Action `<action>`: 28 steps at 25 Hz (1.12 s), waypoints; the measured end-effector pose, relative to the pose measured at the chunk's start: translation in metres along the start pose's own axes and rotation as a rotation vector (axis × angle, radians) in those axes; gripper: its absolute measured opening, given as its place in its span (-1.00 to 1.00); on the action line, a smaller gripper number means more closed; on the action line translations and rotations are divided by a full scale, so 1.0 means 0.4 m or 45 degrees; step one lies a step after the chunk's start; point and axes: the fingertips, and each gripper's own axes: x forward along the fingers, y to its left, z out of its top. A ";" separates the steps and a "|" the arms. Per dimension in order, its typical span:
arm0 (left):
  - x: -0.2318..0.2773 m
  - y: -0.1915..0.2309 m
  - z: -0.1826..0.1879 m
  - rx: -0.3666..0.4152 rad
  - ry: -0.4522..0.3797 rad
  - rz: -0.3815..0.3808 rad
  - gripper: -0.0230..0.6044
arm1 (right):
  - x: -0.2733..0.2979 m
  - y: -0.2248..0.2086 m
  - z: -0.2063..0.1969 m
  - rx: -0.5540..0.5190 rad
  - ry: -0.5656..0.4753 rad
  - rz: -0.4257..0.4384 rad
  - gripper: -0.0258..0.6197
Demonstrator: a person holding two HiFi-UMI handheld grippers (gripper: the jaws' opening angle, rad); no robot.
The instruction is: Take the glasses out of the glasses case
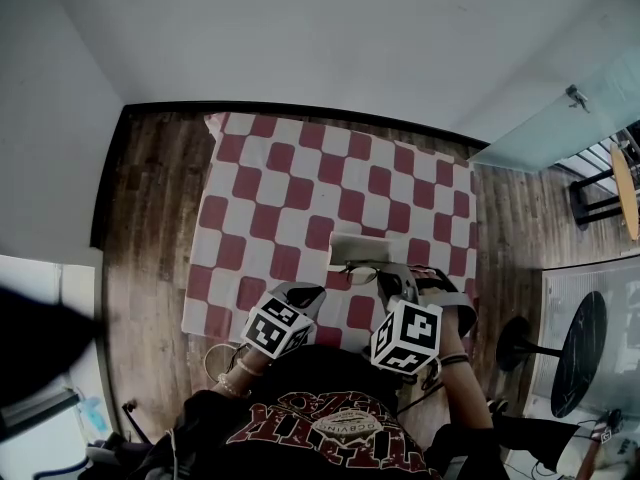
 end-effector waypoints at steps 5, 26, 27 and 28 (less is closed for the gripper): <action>0.000 -0.001 -0.005 -0.003 0.008 -0.003 -0.90 | -0.020 -0.005 0.004 -0.002 -0.003 -0.006 -0.84; 0.012 0.009 -0.042 -0.046 0.056 -0.012 -0.90 | -0.085 -0.011 0.037 -0.041 -0.030 -0.010 -0.84; 0.013 0.010 -0.045 -0.050 0.058 -0.013 -0.90 | -0.087 -0.010 0.038 -0.040 -0.030 -0.009 -0.84; 0.015 0.011 -0.047 -0.052 0.059 -0.014 -0.90 | -0.089 -0.010 0.039 -0.039 -0.030 -0.008 -0.84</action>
